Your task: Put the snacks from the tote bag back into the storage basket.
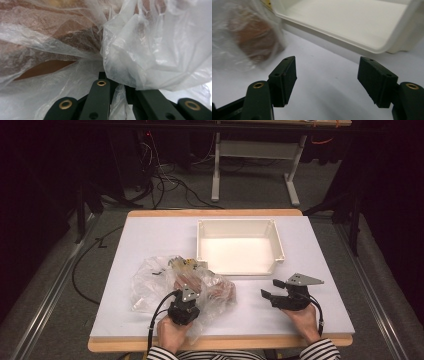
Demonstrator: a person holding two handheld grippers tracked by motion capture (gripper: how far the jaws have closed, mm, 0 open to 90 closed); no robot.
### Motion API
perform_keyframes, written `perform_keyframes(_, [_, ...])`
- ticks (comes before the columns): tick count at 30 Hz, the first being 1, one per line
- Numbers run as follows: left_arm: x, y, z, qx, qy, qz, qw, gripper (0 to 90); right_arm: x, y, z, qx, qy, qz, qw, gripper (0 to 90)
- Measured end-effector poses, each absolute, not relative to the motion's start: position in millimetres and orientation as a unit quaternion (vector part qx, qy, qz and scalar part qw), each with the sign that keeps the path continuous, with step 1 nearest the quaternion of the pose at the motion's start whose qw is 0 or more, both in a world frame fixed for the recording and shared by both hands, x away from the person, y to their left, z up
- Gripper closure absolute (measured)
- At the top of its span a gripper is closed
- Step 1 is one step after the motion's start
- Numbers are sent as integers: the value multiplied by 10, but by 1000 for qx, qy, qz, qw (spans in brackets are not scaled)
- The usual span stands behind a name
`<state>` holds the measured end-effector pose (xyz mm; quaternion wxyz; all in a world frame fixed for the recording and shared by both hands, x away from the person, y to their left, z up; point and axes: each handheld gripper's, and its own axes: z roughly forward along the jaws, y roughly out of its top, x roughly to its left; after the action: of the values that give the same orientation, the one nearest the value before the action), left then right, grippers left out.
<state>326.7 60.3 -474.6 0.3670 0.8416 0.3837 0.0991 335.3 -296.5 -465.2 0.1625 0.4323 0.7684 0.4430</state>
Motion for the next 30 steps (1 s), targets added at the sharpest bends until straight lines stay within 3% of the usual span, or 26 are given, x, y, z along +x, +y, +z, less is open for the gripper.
perform_keyframes(15, [3231, 282, -4759, 849, 351, 85, 387, 867, 3244, -2558, -4582, 364, 807, 449, 123, 330])
perform_keyframes(19, [3198, 371, -4734, 841, 358, 75, 398, 795, 3267, -2466, -4630, 359, 815, 443, 109, 368])
perform_keyframes(20, [3189, 388, -4727, 840, 358, 76, 400, 768, 3275, -2444, -4645, 357, 816, 442, 106, 394])
perform_keyframes(21, [3160, 433, -4705, 836, 361, 78, 406, 714, 3284, -2404, -4667, 352, 819, 441, 102, 479])
perform_keyframes(22, [3160, 433, -4705, 836, 361, 78, 406, 695, 3284, -2404, -4667, 352, 819, 441, 102, 479])
perform_keyframes(23, [3147, 461, -4689, 836, 360, 81, 407, 665, 3292, -2373, -4682, 345, 823, 439, 102, 588])
perform_keyframes(24, [3132, 483, -4673, 833, 362, 84, 411, 665, 3292, -2373, -4682, 345, 823, 439, 102, 588])
perform_keyframes(25, [3113, 513, -4649, 830, 364, 87, 414, 591, 3304, -2351, -4695, 343, 828, 433, 98, 724])
perform_keyframes(30, [3056, 611, -4560, 820, 372, 99, 423, 476, 3318, -2371, -4700, 345, 832, 426, 86, 852])
